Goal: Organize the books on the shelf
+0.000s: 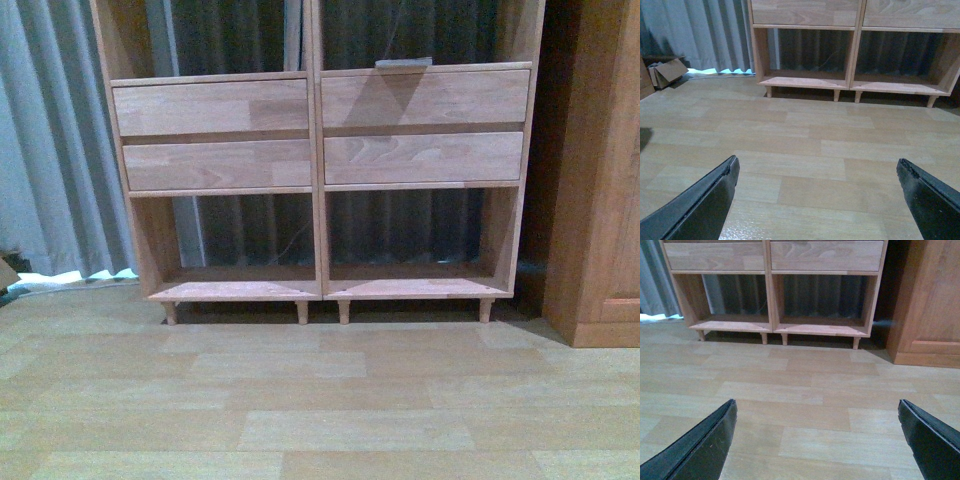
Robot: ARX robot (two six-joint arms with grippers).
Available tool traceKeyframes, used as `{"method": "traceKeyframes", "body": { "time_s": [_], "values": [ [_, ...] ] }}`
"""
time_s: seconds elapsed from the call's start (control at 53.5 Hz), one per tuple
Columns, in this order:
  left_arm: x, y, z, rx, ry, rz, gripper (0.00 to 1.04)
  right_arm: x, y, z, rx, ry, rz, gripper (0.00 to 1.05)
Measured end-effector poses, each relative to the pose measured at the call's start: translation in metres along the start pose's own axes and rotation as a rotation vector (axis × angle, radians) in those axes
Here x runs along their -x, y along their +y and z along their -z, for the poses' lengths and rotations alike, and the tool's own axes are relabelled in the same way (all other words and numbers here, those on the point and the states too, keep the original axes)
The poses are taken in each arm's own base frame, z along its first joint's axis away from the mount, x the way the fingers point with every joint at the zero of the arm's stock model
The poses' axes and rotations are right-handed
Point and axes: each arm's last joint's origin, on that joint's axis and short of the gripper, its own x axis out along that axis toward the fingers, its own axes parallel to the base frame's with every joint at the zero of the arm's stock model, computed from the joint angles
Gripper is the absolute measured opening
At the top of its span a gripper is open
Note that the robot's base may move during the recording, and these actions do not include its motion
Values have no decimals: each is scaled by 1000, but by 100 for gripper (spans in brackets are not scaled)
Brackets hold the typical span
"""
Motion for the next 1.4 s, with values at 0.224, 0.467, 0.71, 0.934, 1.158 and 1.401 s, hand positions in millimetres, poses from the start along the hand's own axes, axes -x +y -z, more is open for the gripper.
{"method": "traceKeyframes", "body": {
  "time_s": [0.224,0.467,0.71,0.934,1.158,1.401],
  "values": [
    [0,0,0,0,0,0,97,0,0,0,0,0,0,98],
    [0,0,0,0,0,0,97,0,0,0,0,0,0,98],
    [0,0,0,0,0,0,97,0,0,0,0,0,0,98],
    [0,0,0,0,0,0,97,0,0,0,0,0,0,98],
    [0,0,0,0,0,0,97,0,0,0,0,0,0,98],
    [0,0,0,0,0,0,97,0,0,0,0,0,0,98]
  ]
}}
